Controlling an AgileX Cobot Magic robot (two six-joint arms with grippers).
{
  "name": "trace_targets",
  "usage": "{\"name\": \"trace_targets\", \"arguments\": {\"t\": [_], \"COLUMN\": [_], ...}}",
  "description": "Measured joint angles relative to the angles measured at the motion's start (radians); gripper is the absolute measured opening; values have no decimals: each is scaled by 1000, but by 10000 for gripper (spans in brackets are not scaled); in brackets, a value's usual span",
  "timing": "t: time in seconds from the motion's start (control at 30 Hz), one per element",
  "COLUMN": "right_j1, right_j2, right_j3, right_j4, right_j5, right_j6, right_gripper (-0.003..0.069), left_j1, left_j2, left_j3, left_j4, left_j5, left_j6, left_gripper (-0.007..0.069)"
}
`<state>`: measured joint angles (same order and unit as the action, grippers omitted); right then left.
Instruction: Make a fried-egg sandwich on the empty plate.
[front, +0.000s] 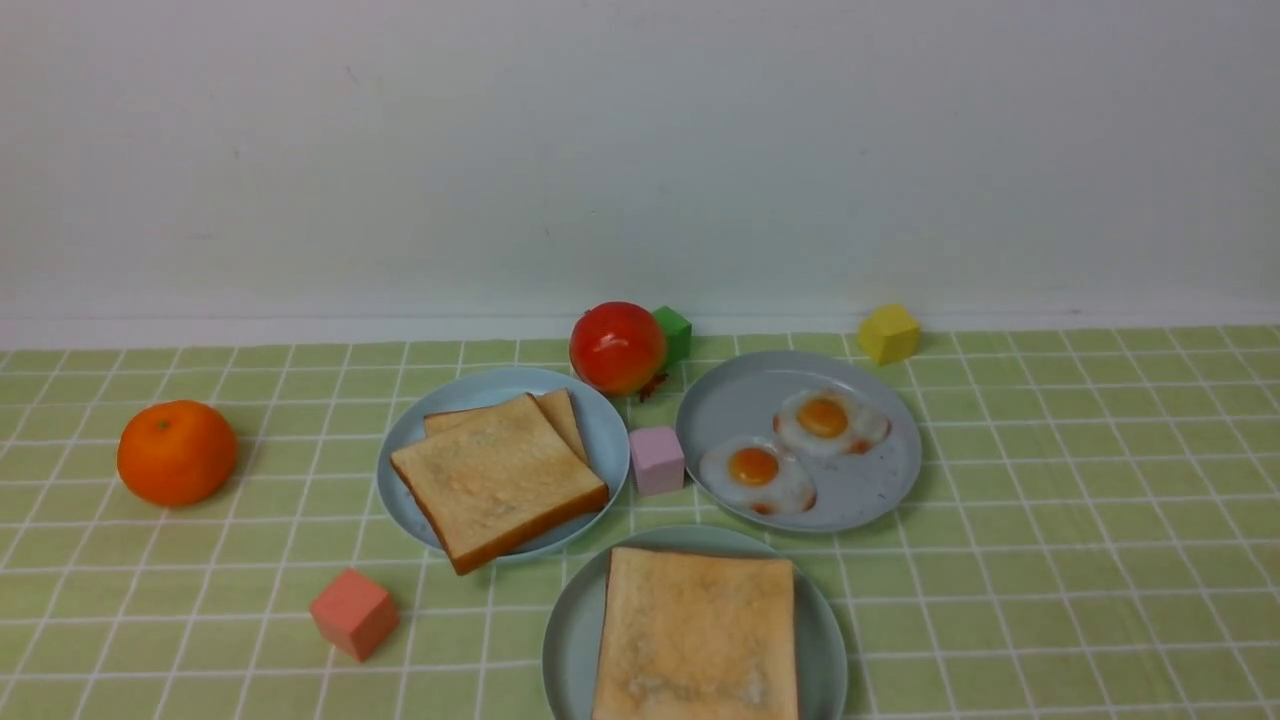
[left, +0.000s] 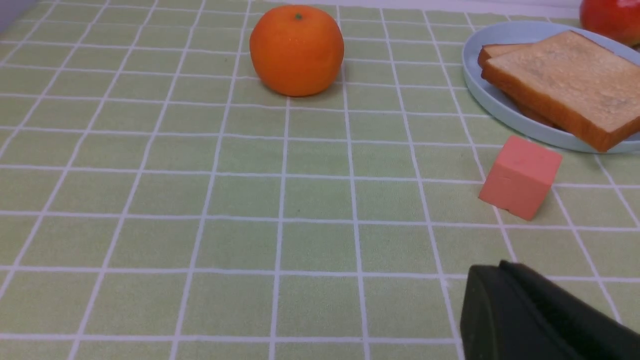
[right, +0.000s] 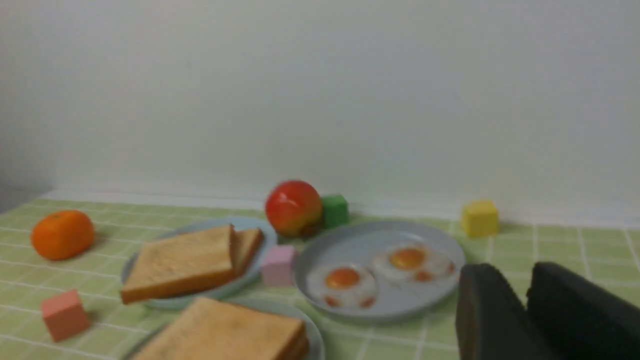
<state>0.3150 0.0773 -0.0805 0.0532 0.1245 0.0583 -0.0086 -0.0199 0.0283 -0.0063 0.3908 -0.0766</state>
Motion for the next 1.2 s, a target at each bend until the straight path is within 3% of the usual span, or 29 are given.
{"name": "trace_targets", "arguments": {"t": [0.13,0.23,1.2], "right_j1": [-100,-145,-164], "right_j2": [-52,-85,-88], "right_j3": [11,77,96], "right_j4": [-95,-120,-98], "right_j5": [228,279,269], "right_j6": [107,135,146], "right_gripper": [160,167,211], "left_j1": [0,0,0], "left_j2": [0,0,0], "left_j3": [0,0,0], "left_j4": [0,0,0], "left_j5": [0,0,-2], "left_j6": [0,0,0], "left_gripper": [4,6,31]}}
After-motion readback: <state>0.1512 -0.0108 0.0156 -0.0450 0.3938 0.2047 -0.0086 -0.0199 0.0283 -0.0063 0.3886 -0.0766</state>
